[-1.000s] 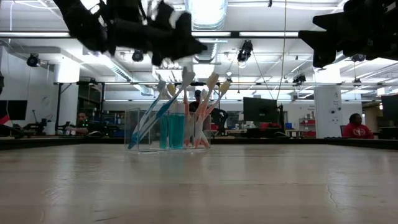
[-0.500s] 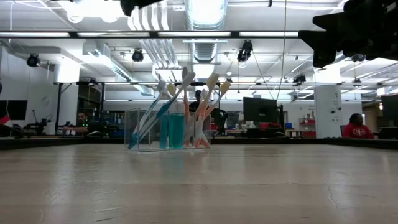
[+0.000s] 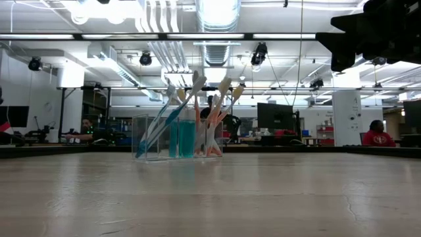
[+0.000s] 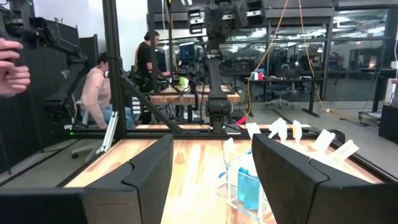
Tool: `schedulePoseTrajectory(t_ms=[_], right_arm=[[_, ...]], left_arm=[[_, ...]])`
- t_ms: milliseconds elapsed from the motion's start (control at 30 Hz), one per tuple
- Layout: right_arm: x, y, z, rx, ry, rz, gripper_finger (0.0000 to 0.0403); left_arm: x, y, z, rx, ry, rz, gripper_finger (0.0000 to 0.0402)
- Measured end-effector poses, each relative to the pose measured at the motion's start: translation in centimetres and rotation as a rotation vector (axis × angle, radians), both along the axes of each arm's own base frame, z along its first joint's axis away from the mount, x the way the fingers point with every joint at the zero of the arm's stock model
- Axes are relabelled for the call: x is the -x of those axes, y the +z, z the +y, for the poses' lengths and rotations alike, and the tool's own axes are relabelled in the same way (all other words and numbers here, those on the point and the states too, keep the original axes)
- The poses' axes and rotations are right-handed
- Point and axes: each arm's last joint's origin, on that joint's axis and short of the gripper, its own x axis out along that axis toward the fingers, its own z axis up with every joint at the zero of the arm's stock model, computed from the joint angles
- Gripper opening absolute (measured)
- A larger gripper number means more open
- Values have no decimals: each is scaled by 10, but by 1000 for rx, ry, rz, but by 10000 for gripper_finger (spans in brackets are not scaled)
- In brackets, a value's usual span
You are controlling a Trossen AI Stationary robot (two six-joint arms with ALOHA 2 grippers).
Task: Pick & Place toothbrushing station
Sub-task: Return to Home Position
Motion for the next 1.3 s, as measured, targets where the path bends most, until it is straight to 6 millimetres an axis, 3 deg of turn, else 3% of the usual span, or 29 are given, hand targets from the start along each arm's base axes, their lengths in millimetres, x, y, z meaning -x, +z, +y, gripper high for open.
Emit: schedulePoseTrajectory(t_ms=[233, 500, 600, 800, 1300], right_arm=[[0, 0, 0, 0, 0, -1, 215], [0, 0, 0, 0, 0, -1, 215], [0, 0, 0, 1, 0, 0, 215], [0, 0, 0, 0, 0, 0, 215], [0, 0, 0, 0, 0, 1, 215]], left_arm=[[19, -22, -1, 72, 6, 32, 135], [32, -73, -3, 51, -9, -124, 135], [34, -100, -4, 46, -21, -97, 135], [38, -131, -5, 71, -46, -93, 135], [30, -179, -4, 116, -65, -11, 135]])
